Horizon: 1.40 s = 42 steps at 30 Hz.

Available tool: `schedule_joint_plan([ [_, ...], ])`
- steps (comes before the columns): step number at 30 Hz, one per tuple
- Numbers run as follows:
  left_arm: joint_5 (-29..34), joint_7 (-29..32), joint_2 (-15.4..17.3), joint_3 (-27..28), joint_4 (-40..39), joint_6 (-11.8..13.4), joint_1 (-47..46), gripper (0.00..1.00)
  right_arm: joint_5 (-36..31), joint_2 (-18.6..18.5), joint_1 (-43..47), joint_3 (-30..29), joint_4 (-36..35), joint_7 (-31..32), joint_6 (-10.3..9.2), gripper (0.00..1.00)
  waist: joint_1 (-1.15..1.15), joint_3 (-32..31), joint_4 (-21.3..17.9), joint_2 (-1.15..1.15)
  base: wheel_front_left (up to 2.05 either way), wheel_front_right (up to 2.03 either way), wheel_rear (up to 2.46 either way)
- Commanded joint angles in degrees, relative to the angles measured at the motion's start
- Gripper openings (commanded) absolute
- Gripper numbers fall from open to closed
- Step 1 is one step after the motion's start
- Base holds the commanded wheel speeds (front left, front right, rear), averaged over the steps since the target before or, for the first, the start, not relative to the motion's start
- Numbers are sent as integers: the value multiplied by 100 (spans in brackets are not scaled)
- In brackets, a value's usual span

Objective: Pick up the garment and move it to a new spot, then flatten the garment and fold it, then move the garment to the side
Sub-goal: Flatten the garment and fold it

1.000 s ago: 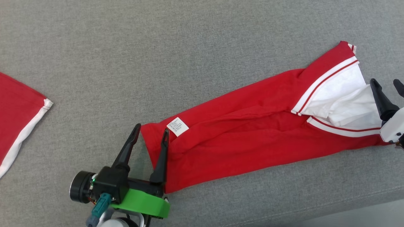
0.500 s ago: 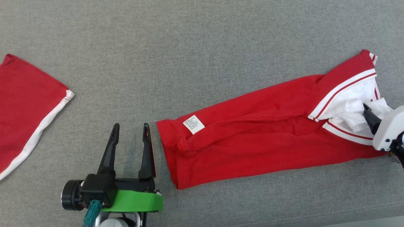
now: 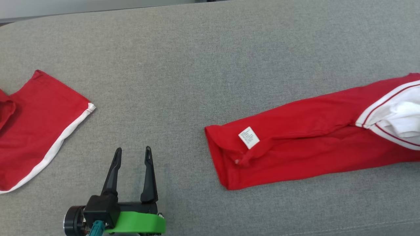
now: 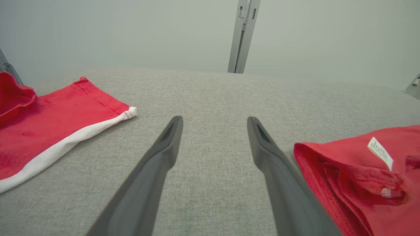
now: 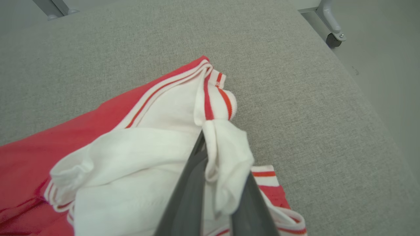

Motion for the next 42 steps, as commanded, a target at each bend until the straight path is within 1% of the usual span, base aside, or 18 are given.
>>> schedule_joint_plan([
  [1, 9, -18, -33, 73, 37, -61, 104, 100, -72, -170, 63, -174, -6, -97, -13, 0, 0, -221, 16, 0, 0, 0, 0],
  [5, -33, -17, -96, 136, 156, -200, 270, 100, -34, -534, 216, -308, -329, -163, -12, 0, 0, -402, 11, 0, 0, 0, 0],
  [7, -67, -17, -111, 165, 214, -245, 329, 100, 74, -712, 305, -179, -671, -104, -11, 0, 0, -486, 1, 0, 0, 0, 0],
  [8, -80, -17, -114, 183, 218, -253, 337, 100, 135, -741, 330, -114, -804, -78, -11, 0, 0, -508, -3, 0, 0, 0, 0],
  [10, -144, -18, -125, 200, 263, -256, 379, 100, 315, -829, 445, 211, -1341, 86, -11, 0, 0, -589, -16, 0, 0, 0, 0],
  [12, -283, -18, -128, 147, 251, -198, 379, 100, 500, -788, 540, 525, -1835, 287, -11, 0, 0, -657, -20, 0, 0, 0, 0],
  [15, -416, -18, -127, 1, 268, -133, 337, 100, 709, -711, 754, 1159, -2519, 612, -11, 0, 0, -738, 20, 0, 0, 0, 0],
  [19, -499, -18, -127, -180, 404, -60, 324, 100, 815, -338, 1058, 1988, -2918, 850, -10, 0, 0, -896, 112, 0, 0, 0, 0],
  [23, -588, -18, -127, -227, 455, 61, 335, 100, 708, 215, 1127, 2503, -2802, 692, -7, 0, 0, -982, 188, 0, 0, 0, 0],
  [28, -489, -18, -126, -249, 550, 48, 394, 100, 575, 755, 933, 2965, -2450, 439, -7, 0, 0, -1019, 250, 0, 0, 0, 0],
  [31, -472, -18, -126, -210, 587, 26, 396, 100, 486, 911, 817, 3168, -2279, 345, -7, 0, 0, -1027, 285, 0, 0, 0, 0],
  [34, -496, -18, -126, -193, 589, 23, 395, 100, 399, 1055, 721, 3253, -2097, 237, -7, 0, 0, -1029, 302, 0, 0, 0, 0],
  [42, -535, -18, -127, -289, 623, 20, 430, 100, 294, 1345, 492, 3581, -1736, 4, -7, 0, 0, -1042, 305, 0, 0, 0, 0],
])
